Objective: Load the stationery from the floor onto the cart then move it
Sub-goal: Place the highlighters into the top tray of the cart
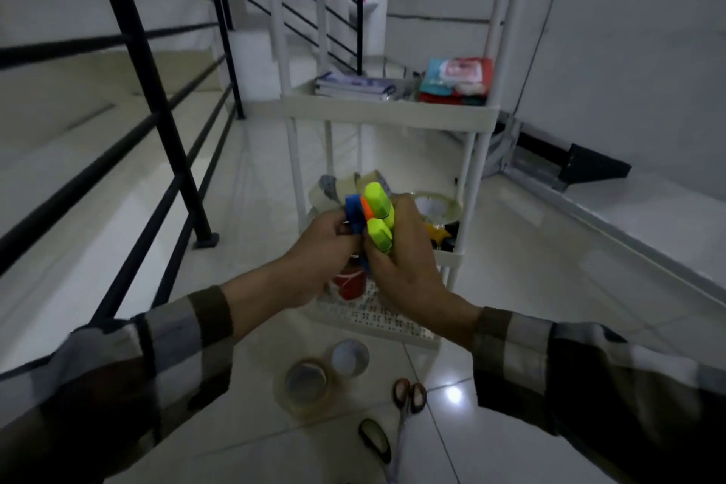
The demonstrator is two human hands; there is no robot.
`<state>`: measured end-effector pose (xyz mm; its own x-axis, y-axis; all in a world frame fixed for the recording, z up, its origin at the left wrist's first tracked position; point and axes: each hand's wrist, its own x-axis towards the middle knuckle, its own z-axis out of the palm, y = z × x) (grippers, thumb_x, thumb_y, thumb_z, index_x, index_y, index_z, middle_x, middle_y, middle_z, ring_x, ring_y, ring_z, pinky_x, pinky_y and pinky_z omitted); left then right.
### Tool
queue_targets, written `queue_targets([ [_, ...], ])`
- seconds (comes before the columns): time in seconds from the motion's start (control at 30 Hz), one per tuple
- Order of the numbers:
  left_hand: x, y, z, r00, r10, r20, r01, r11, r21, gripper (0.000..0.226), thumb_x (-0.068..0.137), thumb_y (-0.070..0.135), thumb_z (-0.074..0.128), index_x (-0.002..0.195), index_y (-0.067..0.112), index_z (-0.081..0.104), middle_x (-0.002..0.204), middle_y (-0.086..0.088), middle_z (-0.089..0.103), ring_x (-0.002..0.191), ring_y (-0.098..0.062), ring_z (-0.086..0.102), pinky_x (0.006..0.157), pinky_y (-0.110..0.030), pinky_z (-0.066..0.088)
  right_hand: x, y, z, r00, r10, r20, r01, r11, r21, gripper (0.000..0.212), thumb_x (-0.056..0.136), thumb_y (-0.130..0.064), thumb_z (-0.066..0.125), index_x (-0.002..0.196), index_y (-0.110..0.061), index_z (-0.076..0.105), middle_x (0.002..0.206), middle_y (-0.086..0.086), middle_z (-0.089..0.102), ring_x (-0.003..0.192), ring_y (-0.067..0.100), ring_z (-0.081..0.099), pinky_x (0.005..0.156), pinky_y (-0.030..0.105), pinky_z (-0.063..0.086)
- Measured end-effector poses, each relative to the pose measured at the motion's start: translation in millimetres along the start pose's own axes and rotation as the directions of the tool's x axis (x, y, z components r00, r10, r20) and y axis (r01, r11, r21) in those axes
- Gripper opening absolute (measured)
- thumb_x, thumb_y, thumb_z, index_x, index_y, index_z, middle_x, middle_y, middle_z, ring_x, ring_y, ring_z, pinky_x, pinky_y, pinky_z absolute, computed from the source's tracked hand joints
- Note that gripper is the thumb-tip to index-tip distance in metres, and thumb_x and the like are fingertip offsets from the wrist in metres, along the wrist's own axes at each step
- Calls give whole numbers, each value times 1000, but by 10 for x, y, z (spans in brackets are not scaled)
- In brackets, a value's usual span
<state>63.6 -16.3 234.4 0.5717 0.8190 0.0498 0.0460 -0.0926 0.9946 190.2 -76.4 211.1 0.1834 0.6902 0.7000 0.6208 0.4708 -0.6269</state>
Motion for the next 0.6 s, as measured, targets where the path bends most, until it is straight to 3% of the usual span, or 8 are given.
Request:
queue_targets([
  [0.13, 63, 531, -144, 999, -3, 34, 4, 1000, -27, 31, 101, 0, 56, 131, 5, 62, 120, -20, 73, 106, -36, 72, 86, -41, 63, 327, -194, -65, 992, -107, -63, 108, 994, 20, 9, 102, -2, 55, 101, 2, 47, 91, 9, 49, 75, 5, 50, 65, 12, 37],
  [0.23, 59, 837, -243, 998, 40, 48, -34, 991, -129, 27, 100, 4, 58, 126, 3, 66, 116, -16, 75, 100, -29, 74, 83, -36, 63, 583, -308, -77, 983, -154, -97, 160, 986, 55, 9, 102, 0, 56, 101, 2, 47, 88, 8, 49, 72, 14, 51, 61, 24, 41],
  [0.37, 77, 1122, -392, 995, 92, 28, -84, 972, -218, 27, 100, 8, 58, 124, 5, 69, 117, -13, 77, 105, -28, 75, 85, -36, 63, 877, -480, -59, 967, -189, -169, 209, 972, 108, 14, 101, -5, 59, 99, -7, 46, 83, -3, 46, 68, 8, 47, 61, 20, 38],
  [0.6, 263, 1533, -623, 995, 47, 88, -38, 994, -107, 28, 104, 16, 53, 126, 8, 69, 117, -12, 77, 107, -29, 75, 91, -42, 62, 1257, -639, -25, 979, -75, -192, 115, 971, 209, 15, 104, -15, 60, 106, -5, 49, 86, 10, 57, 72, 28, 59, 59, 48, 50],
])
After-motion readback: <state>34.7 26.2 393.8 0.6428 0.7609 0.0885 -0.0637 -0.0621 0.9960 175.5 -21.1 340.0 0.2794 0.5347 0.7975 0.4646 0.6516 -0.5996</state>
